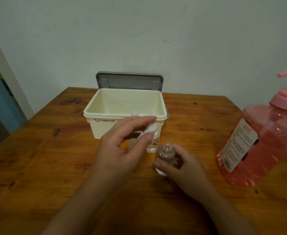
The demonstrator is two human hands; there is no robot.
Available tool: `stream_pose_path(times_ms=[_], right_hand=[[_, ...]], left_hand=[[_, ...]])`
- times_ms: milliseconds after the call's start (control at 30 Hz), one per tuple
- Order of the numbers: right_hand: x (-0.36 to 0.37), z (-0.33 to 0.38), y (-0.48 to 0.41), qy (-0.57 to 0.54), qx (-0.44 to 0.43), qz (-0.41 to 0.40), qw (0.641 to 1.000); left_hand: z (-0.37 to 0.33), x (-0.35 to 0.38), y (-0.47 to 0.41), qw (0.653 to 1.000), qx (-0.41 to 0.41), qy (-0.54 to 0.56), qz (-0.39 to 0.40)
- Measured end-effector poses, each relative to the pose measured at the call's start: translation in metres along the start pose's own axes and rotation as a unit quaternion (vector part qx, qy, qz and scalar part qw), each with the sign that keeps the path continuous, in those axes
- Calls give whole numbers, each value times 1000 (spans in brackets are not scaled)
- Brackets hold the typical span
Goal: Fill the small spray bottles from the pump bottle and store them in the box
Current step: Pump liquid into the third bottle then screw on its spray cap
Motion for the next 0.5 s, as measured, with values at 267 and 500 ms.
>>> stream_pose_path(times_ms=[267,500], right_hand=[[-1,2,1,12,7,8,1000],[0,2,1,11,-1,3,1000]], left_hand=[[-28,-1,-31,978,-40,180,-102],[-24,14,-42,951,-94,271,-115]])
Point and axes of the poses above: each hand's wrist, its own y-axis away from the middle knuckle, its own x-axis out of the palm, z = x × y, the point moved 6 cm from there along -y, towards the middle knuckle, and after that the axes turned 7 degrees about -z, right-handed, at the moved point
